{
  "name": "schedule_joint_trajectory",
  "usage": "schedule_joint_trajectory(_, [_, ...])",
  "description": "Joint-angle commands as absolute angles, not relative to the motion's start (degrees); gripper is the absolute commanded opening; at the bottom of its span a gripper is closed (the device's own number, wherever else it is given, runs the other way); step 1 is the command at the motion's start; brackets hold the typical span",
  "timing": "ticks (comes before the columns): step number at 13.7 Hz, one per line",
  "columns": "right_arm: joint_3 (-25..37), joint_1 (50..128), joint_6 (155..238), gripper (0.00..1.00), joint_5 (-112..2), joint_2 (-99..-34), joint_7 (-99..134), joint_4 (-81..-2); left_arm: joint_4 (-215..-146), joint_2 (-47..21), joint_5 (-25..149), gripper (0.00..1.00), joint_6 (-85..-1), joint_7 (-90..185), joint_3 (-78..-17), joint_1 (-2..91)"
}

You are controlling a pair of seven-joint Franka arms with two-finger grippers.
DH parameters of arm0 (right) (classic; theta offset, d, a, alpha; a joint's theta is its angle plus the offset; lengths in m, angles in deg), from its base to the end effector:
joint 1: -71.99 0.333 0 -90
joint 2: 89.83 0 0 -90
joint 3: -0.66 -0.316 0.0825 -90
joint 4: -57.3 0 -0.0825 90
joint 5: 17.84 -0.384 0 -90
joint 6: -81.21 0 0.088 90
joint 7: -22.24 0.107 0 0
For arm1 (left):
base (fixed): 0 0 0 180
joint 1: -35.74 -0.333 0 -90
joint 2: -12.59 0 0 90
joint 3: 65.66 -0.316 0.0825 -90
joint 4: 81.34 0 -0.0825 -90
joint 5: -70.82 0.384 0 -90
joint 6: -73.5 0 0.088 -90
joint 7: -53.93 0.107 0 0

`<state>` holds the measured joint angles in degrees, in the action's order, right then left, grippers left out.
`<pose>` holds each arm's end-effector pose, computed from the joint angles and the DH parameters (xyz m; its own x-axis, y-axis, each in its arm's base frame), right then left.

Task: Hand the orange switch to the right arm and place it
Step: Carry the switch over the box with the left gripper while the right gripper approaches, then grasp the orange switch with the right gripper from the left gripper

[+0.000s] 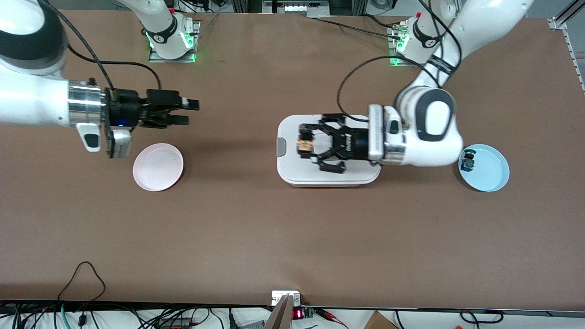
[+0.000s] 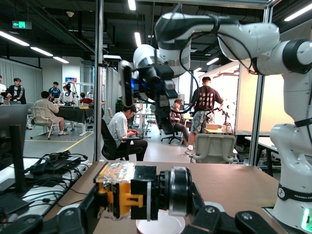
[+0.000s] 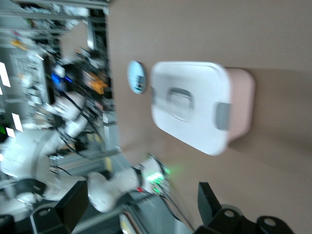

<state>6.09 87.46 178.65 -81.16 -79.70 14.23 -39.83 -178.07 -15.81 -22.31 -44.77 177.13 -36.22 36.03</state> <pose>0.5868 0.1940 0.5228 0.9858 0.1212 -0.1158 -0.0420 -0.4903 -0.8705 0.5982 -0.3442 0.3960 0.0454 0.0005 0.9990 -0.9987 0.0244 0.0454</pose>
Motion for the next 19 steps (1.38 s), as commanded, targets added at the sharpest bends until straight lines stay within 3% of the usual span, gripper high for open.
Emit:
schedule_joint_trajectory(1, [6.4,92.5,186.5,1.00,-91.1,-81.0,12.9,-44.1,-178.4,-15.8,-27.6,0.08,-50.9,180.8,-36.6,42.2])
schedule_joint_trajectory(5, [6.4,94.1,188.1,1.00,-103.5,-79.0,1.3,-47.8,-177.9,-15.6,-31.1,0.08,-54.9,181.5,-36.6,45.4])
schedule_joint_trajectory(16, [6.4,96.7,189.3,1.00,-115.6,-78.0,-14.2,-54.3,-177.5,-15.4,-33.3,0.08,-54.6,182.4,-36.6,45.6])
schedule_joint_trajectory(18, [6.4,98.8,191.5,0.96,-117.9,-77.8,-14.9,-54.3,-177.5,-15.3,-33.3,0.08,-54.6,182.4,-36.6,45.4])
schedule_joint_trajectory(19, [6.4,99.7,192.9,0.90,-119.1,-77.4,-16.0,-54.2,-177.5,-15.3,-33.3,0.08,-54.6,182.5,-36.6,45.3])
